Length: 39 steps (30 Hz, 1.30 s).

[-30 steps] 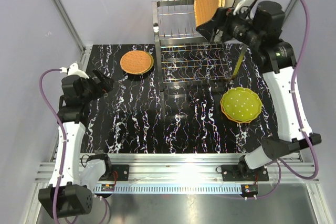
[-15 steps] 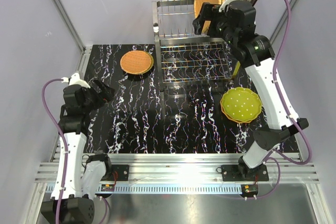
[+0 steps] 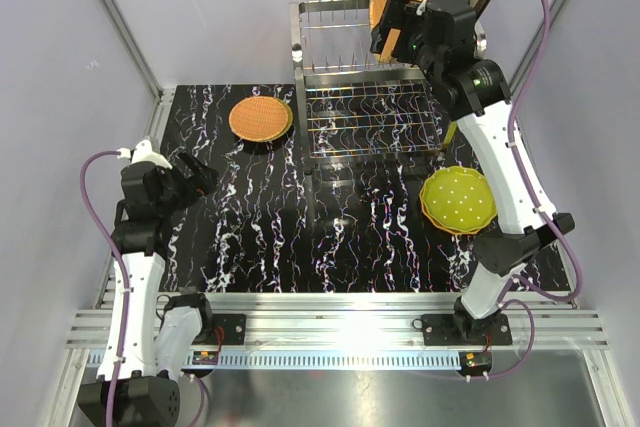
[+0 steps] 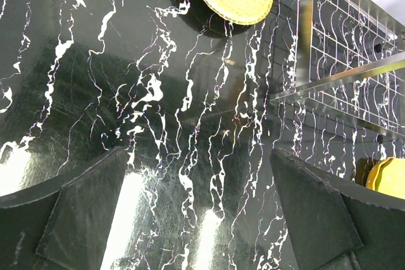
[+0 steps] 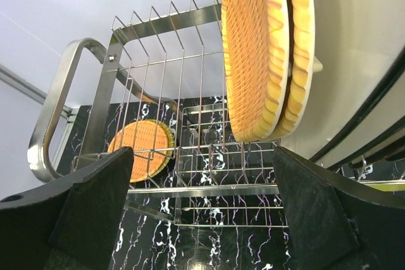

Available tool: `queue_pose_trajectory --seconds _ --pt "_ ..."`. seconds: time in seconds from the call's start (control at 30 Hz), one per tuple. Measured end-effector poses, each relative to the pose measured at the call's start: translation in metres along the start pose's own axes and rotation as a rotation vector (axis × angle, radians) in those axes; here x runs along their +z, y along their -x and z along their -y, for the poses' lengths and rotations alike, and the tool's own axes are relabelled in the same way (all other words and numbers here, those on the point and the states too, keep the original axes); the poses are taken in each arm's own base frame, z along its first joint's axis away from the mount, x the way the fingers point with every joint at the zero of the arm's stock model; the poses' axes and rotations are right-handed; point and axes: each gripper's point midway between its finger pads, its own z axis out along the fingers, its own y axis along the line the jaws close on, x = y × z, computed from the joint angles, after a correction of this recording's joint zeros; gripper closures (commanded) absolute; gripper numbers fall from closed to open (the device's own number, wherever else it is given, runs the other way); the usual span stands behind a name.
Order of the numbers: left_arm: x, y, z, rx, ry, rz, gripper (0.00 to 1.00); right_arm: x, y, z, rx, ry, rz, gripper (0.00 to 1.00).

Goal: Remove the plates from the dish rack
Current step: Grab a plate with the right arm

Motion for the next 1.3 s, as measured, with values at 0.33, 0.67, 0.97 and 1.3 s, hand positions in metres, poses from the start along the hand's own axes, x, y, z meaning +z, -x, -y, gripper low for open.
queue_pose_trajectory --seconds 0.33,0.67,0.97,1.3 --pt "0.0 0.0 -0.004 0.013 0.018 0.004 0.01 0.018 -0.011 0.003 0.009 -0.035 -0.017 0.04" --pt "0.0 -0.002 -0.006 0.014 0.027 -0.004 0.01 0.029 -0.014 0.012 0.016 -0.063 -0.019 0.05" --pt "0.0 -0.002 -0.007 0.013 0.029 -0.004 0.01 0.04 -0.012 0.013 0.015 -0.06 0.002 0.09" --pt "0.0 -0.002 -0.007 0.012 0.031 -0.007 0.01 0.054 -0.004 0.015 -0.023 -0.065 0.08 0.12"
